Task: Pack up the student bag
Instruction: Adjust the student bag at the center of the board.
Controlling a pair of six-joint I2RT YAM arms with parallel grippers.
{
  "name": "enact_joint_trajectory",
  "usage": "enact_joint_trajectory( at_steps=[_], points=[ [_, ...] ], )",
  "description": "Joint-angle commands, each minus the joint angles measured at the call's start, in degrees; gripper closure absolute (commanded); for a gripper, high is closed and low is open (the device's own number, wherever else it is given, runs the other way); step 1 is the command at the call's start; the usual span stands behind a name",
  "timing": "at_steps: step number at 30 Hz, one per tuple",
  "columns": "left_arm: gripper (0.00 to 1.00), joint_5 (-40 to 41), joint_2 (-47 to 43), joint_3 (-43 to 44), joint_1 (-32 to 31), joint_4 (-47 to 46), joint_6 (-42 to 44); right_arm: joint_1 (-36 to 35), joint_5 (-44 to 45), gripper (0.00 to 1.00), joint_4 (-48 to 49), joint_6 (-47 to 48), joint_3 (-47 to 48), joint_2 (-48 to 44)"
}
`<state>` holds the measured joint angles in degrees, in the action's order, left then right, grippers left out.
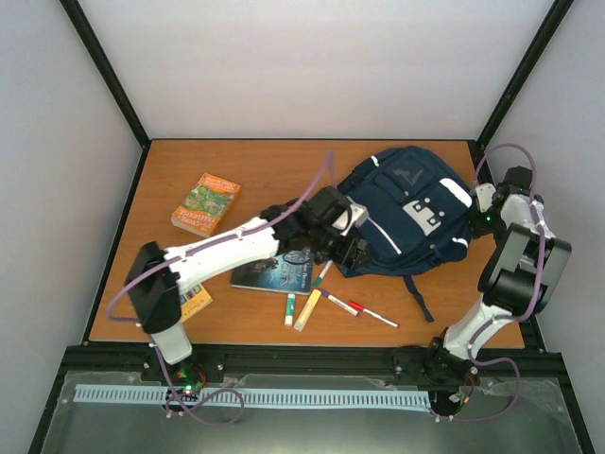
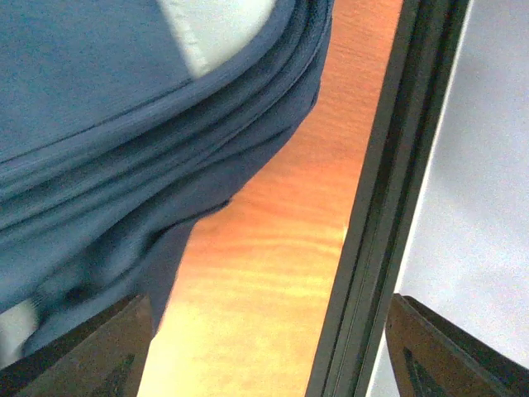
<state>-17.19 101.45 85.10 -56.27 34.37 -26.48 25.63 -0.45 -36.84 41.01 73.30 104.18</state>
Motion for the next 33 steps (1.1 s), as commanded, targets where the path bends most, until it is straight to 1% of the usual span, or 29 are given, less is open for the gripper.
enact_joint_trajectory(
  at_steps=[1, 5, 7, 10, 13, 15, 18, 22, 24, 29, 33],
  points=[
    [0.17, 5.0, -6.0, -1.8, 2.9, 4.3, 2.6, -0.3, -1.4, 0.19, -4.4, -1.0, -4.0, -9.8],
    [0.16, 2.3, -4.6, -1.0, 9.9, 3.3, 2.4, -0.6, -0.7, 0.18, -7.4, -0.3, -8.7, -15.3],
    [0.16, 0.2, -2.5, 0.4, 13.6, 1.7, 2.4, -0.6, -2.3, 0.2, -9.0, 0.6, -11.3, -18.0],
    [0.16, -1.1, 2.8, 5.4, 17.8, 0.6, 2.4, -1.3, -6.5, 0.21, -10.7, 2.2, -15.5, -22.0],
    [0.16, -2.5, 9.1, 9.8, 20.3, 0.0, 0.2, -2.9, -9.9, 0.23, -10.2, 3.9, -20.2, -24.0],
    [0.17, -1.7, 12.6, 12.1, 20.7, 0.5, 0.1, -4.1, -9.1, 0.26, -8.2, 3.1, -23.5, -24.4],
    [0.18, -1.8, 17.7, 14.3, 21.4, -1.8, -0.5, -5.2, -9.9, 0.27, -6.3, 2.7, -26.0, -23.3],
    [0.25, -5.3, 25.9, 20.7, 21.5, -2.4, 0.7, -5.4, -11.2, 0.28, -3.5, 2.1, -25.6, -19.6],
    [0.28, -6.8, 28.4, 22.6, 21.0, -2.7, 1.8, -5.5, -11.3, 0.29, -2.4, 2.0, -24.4, -17.2],
    [0.29, -6.8, 28.2, 20.8, 18.2, -5.8, 3.1, -5.4, -11.4, 0.3, 0.2, 1.6, -18.8, -9.1],
    [0.3, -6.7, 27.1, 19.4, 14.4, -6.2, 3.1, -5.4, -11.5, 0.31, 1.0, 0.6, -13.4, -3.2]
  ],
)
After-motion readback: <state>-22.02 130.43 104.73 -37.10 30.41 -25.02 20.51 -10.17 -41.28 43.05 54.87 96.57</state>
